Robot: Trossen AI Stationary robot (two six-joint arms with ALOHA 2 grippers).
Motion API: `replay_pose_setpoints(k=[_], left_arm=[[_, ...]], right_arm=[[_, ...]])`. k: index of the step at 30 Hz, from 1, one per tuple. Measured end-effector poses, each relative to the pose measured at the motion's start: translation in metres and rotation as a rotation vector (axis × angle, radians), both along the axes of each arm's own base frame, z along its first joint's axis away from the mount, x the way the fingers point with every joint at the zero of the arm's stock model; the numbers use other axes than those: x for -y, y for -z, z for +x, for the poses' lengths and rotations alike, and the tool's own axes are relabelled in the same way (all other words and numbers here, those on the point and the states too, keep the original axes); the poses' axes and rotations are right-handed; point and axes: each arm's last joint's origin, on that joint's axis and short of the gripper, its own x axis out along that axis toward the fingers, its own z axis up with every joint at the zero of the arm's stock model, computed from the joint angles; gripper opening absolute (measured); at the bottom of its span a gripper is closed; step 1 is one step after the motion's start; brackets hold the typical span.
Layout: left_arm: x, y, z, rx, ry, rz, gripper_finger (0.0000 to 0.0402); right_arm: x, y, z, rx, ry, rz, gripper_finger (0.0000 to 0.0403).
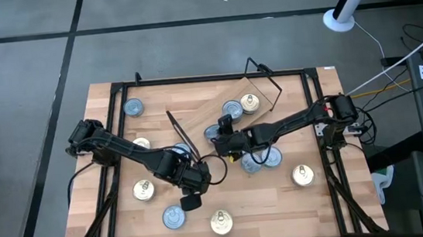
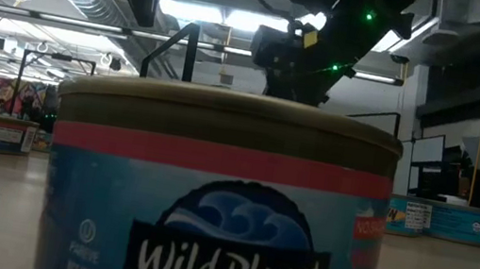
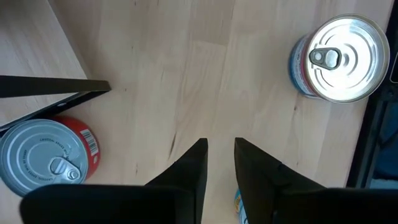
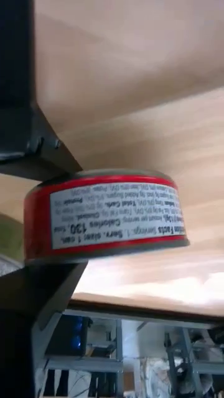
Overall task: Stack canned seafood by type on shelf
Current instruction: Put the red tuna can on the shelf, then stack the red tuna can on the shelf on top of the other red tuna can
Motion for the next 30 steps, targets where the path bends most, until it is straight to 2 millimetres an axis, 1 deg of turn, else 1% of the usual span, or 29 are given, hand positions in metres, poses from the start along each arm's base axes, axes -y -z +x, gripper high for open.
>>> replay_pose_setpoints(k=[4, 7, 13, 18, 26, 30], left_arm=[[0.000, 0.000, 0.000, 0.000, 0.000, 0.000, 0.0075], [0.000, 0.000, 0.000, 0.000, 0.000, 0.000, 0.0075], [0.000, 0.000, 0.000, 0.000, 0.000, 0.000, 0.0075], [0.000, 0.000, 0.000, 0.000, 0.000, 0.000, 0.0075], [0.000, 0.000, 0.000, -0.001, 0.001, 0.000, 0.0075], [0.000, 0.000, 0.000, -0.001, 0.006, 0.002, 0.0075]], right_arm=[[0.000, 0.000, 0.000, -0.002, -0.002, 0.002, 0.0222], [0.001, 0.000, 0.000, 0.000, 0.014, -0.018, 0.0232], [0.004, 0.000, -0.002, -0.012, 0.038, -0.044, 0.0233], [0.012, 0.002, -0.006, -0.057, 0.093, -0.107, 0.0234], [0.012, 0.002, -0.008, -0.077, 0.099, -0.119, 0.0234], [0.012, 0.002, -0.009, -0.080, 0.125, -0.160, 0.0234]])
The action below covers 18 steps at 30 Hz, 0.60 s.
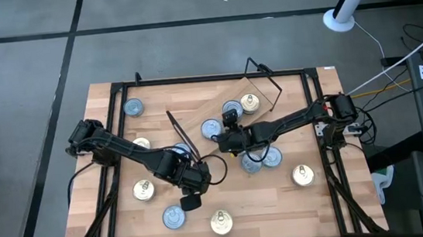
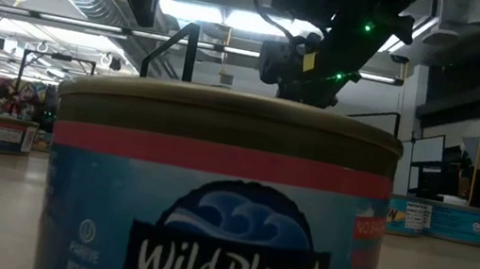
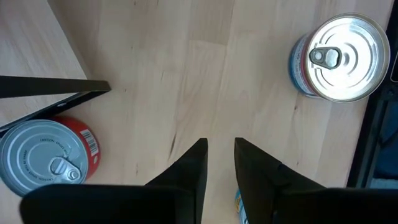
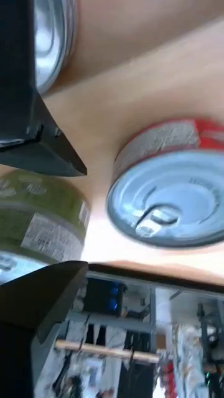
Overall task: Stack canned seafood by type on shelf
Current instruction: Stack the red tuna can on the shelf on top of the other red tuna can
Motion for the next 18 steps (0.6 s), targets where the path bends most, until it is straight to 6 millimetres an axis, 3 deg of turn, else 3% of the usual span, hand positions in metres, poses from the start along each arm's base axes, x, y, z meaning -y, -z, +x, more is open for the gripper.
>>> replay_pose_setpoints(k=[9, 18], left_arm=[[0.000, 0.005, -0.005, -0.045, 0.063, 0.034, 0.0075], [-0.008, 0.010, -0.016, -0.162, 0.069, 0.119, 0.0075]], right_arm=[[-0.003, 0.002, -0.005, 0.015, 0.073, 0.003, 0.0234], [-0.032, 0.005, -0.017, -0.083, 0.007, -0.007, 0.0234]])
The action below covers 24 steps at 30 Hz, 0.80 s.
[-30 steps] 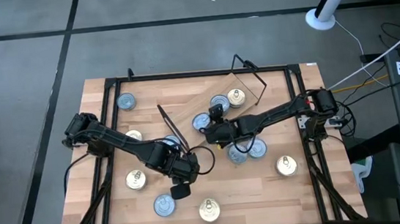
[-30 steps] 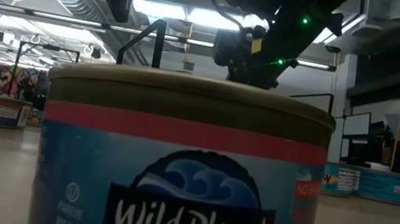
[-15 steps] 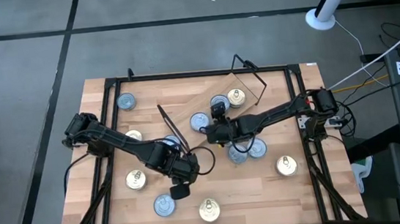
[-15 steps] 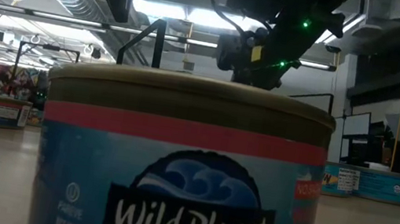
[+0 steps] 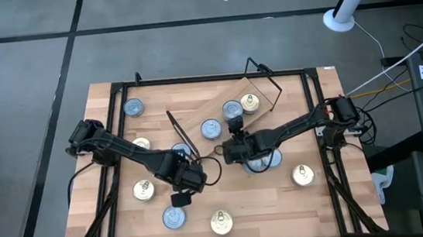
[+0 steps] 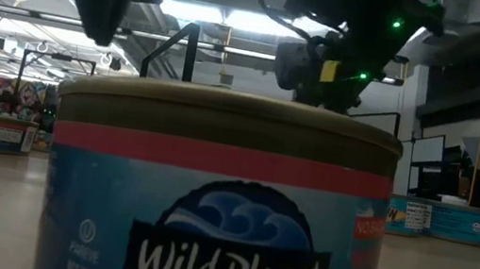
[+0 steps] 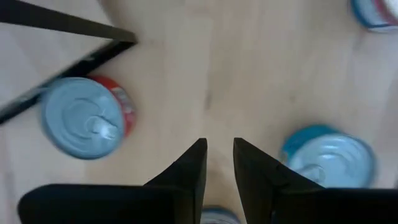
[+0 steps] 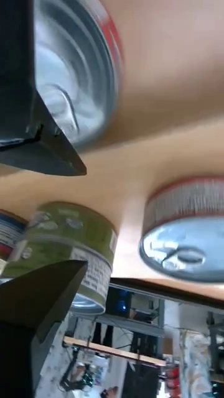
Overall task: Stack canned seafood by type on shelf
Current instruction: Stack the red tuna can on the shelf on top of the other red tuna can
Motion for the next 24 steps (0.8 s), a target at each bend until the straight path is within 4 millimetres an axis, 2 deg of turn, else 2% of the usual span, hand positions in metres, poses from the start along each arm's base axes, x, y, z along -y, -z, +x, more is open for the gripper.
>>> replay_pose_setpoints(k=[4, 8, 16, 24], left_arm=[[-0.003, 0.000, 0.001, 0.034, -0.003, 0.081, 0.0075], [-0.005, 0.008, -0.002, 0.021, -0.013, 0.136, 0.0075], [-0.011, 0.046, -0.015, -0.049, -0.012, 0.192, 0.0074], [-0.022, 0.072, -0.023, -0.053, -0.025, 0.280, 0.0065]], right_arm=[[-0.014, 0.001, -0.008, -0.057, -0.037, -0.038, 0.0234], [-0.028, 0.000, -0.017, -0.111, -0.068, -0.112, 0.0234], [-0.047, -0.018, -0.034, -0.048, -0.067, -0.093, 0.0234], [-0.053, -0.033, -0.040, 0.019, -0.073, -0.045, 0.0234]])
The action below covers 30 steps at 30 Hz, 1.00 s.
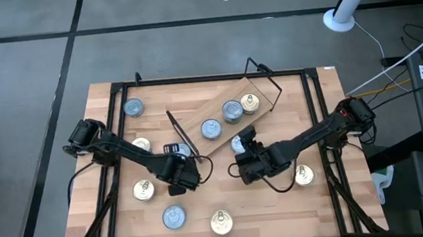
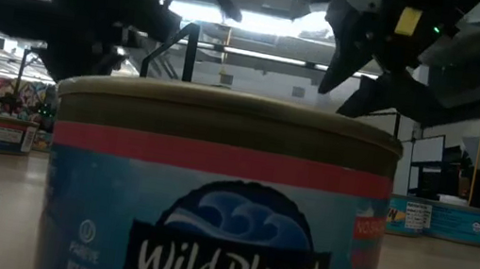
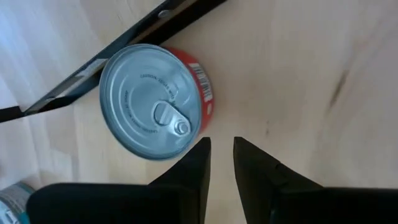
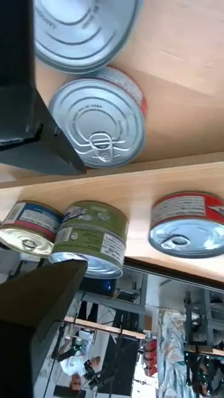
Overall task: Stack canned seafood by type on shelf
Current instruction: Stack the red tuna can on the shelf on top of the other red tuna can
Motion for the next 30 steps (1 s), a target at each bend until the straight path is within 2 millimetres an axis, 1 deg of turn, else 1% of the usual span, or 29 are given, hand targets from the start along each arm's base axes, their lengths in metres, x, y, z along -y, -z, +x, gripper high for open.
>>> replay_pose_setpoints(k=[3, 12, 18, 26, 30], left_arm=[[-0.004, 0.007, -0.002, -0.013, 0.007, 0.005, 0.0066], [-0.013, 0.021, -0.001, 0.007, 0.063, 0.004, 0.0067], [-0.015, 0.021, 0.002, 0.028, 0.057, 0.009, 0.0068], [-0.015, 0.020, 0.003, 0.038, 0.052, 0.013, 0.0068], [-0.016, 0.020, 0.003, 0.048, 0.051, 0.050, 0.0068]], right_arm=[[-0.001, 0.001, 0.000, -0.010, -0.008, 0.028, 0.0234], [-0.003, 0.003, 0.000, -0.046, -0.040, 0.139, 0.0234], [-0.005, 0.003, 0.002, -0.037, -0.052, 0.180, 0.0234], [-0.005, 0.003, 0.002, -0.036, -0.053, 0.180, 0.0234], [-0.005, 0.003, 0.002, -0.036, -0.053, 0.180, 0.0234]])
